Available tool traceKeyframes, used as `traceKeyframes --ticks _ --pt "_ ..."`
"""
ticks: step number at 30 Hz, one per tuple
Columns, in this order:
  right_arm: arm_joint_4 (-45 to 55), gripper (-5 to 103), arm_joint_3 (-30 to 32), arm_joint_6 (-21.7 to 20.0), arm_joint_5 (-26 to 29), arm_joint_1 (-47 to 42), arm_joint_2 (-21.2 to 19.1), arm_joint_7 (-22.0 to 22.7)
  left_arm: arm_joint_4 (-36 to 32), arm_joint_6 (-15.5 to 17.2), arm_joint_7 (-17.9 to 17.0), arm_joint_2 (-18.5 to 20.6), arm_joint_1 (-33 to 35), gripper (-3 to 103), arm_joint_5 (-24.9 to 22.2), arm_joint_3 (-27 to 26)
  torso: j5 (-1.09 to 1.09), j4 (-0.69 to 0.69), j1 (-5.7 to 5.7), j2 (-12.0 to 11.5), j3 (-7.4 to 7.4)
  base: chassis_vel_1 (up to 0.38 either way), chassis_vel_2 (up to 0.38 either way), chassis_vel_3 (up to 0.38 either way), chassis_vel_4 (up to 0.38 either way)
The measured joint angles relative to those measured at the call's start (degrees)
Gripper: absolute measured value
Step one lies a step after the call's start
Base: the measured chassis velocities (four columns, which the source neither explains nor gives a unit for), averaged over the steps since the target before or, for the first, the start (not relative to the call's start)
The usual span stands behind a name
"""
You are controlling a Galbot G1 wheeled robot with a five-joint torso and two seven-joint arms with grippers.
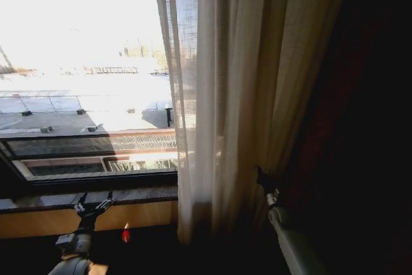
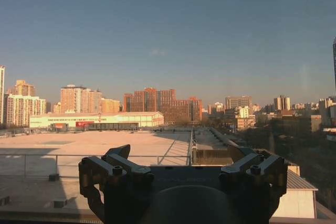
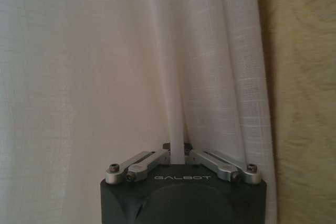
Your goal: Open the curtains by pulling them apart, changing their state from closed to fully open.
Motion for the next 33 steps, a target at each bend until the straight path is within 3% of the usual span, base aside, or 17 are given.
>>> traceKeyframes --ticks 9,16,20,21,25,27,33 --pt "-0.21 0 2.31 -1.24 0.61 -1.23 -2.5 3.22 0.01 0.0 -0.01 0.0 0.0 100 0.0 0.02 0.01 0.0 0.0 0.0 0.0 0.0 0.0 0.0 0.0" --pt "4.04 -2 0.55 -1.3 2.22 -3.42 -1.42 1.49 0.0 0.0 0.0 0.0 0.0 100 0.0 0.02 0.01 0.0 0.0 0.0 0.01 0.0 0.0 0.0 0.0" --pt "8.23 14 -0.78 -1.47 3.09 -5.7 -0.95 -2.81 0.0 0.0 -0.01 0.0 0.0 100 0.0 0.02 0.0 0.01 0.0 0.0 0.01 0.0 0.0 0.0 0.0" --pt "8.23 14 -0.78 -1.47 3.09 -5.7 -0.95 -2.81 0.0 0.0 -0.01 0.0 0.0 100 0.0 0.02 0.0 0.01 0.0 0.0 0.01 0.0 0.0 0.0 0.0" --pt "12.9 36 -1.36 -3.28 3.72 -8.97 -0.76 -4.11 0.01 0.0 -0.01 0.0 0.0 100 0.0 0.02 -0.01 0.01 0.0 0.0 0.01 0.0 0.0 0.0 0.0" --pt "13.5 36 -1.37 -3.34 3.72 -9.52 -0.81 -4.36 0.01 0.0 -0.01 0.0 0.0 100 0.0 0.02 0.0 0.01 0.0 0.0 0.01 0.0 0.0 0.0 0.0" --pt "17.99 63 -1.11 -3.48 3.77 -13.8 -1.29 -6.81 0.0 0.0 0.0 0.0 0.0 100 0.0 0.01 -0.01 0.0 0.0 0.0 0.0 0.0 0.0 0.0 0.0"
